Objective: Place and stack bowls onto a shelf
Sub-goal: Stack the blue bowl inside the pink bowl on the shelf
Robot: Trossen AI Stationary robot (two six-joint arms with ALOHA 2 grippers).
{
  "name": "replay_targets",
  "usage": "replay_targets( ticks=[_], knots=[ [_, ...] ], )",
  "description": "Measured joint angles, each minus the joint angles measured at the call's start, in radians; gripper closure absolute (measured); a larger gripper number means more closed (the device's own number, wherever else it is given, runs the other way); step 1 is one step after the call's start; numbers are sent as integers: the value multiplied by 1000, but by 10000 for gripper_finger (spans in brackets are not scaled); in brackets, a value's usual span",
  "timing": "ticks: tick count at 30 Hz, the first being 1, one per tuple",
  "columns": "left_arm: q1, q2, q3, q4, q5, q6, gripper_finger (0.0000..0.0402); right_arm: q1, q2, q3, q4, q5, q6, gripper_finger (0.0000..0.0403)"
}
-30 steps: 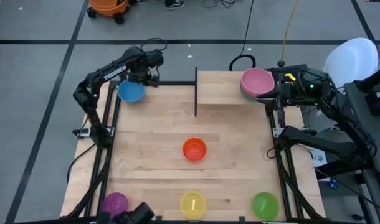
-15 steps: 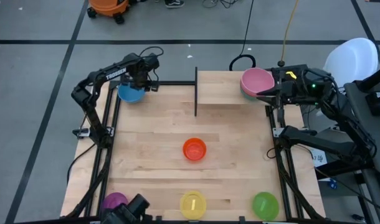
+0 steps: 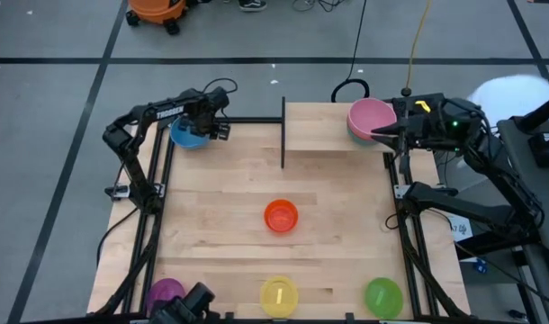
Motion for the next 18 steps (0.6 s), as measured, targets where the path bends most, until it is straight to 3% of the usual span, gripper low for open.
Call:
replay_targets(
  ticks=[5, 11, 18],
  knots=[
    [0, 0, -21, 18, -1, 20, 272, 0, 0, 0, 29, 0, 12, 351],
    [0, 0, -21, 28, -1, 74, 385, 0, 0, 0, 51, 0, 37, 351],
    [-35, -15, 8, 18, -1, 141, 395, 0, 0, 0, 49, 0, 37, 351]
  ],
)
